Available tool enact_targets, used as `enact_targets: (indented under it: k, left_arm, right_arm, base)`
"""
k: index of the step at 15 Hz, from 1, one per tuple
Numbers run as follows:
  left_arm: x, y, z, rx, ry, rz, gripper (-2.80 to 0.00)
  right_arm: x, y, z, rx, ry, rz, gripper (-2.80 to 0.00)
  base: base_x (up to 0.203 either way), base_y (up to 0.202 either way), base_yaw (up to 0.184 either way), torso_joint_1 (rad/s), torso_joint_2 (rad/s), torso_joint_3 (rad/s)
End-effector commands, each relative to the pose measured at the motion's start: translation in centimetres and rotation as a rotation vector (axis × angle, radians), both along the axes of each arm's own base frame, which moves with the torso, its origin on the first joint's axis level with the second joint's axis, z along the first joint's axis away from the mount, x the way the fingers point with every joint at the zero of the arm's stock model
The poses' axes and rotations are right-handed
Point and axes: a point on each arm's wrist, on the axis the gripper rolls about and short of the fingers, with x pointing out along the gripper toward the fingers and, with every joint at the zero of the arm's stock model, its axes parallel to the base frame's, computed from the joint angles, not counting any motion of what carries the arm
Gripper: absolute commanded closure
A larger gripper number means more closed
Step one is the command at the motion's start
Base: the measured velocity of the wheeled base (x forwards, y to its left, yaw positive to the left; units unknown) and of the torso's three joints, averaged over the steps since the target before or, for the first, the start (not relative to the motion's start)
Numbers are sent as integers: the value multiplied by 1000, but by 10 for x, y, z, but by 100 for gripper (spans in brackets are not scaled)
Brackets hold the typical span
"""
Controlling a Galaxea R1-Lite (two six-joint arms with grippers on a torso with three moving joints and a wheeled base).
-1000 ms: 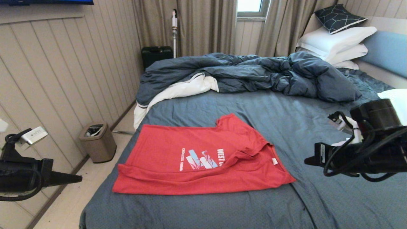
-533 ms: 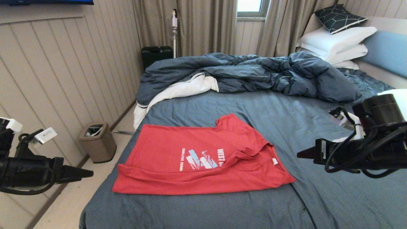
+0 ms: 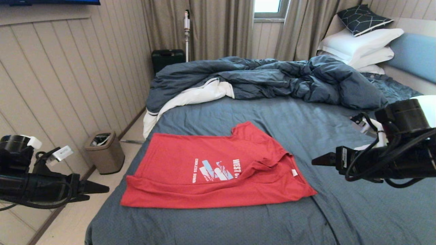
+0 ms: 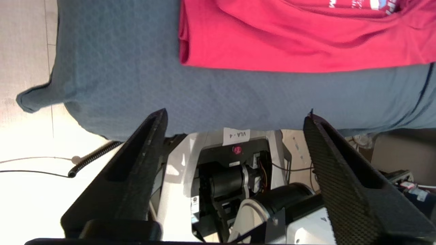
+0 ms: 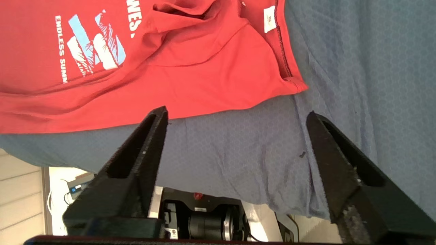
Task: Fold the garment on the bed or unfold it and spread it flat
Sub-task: Fold the red T-shirt
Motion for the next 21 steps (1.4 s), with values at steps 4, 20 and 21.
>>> enact_targets:
  k: [4, 20, 21]
  left_arm:
    - [8, -5, -12, -9, 36, -23, -280]
    - [41, -34, -43, 92, 56, 31, -280]
    - [46, -35, -46, 95, 37, 26, -280]
  right_arm:
    - [8, 0, 1, 0, 0, -3, -280]
    - [53, -5, -39, -13, 78, -20, -280]
    - [60, -7, -47, -15, 87, -24, -280]
  base:
    - [0, 0, 0, 0, 0, 0]
    - [0, 0, 0, 0, 0, 0]
    - [0, 0, 0, 0, 0, 0]
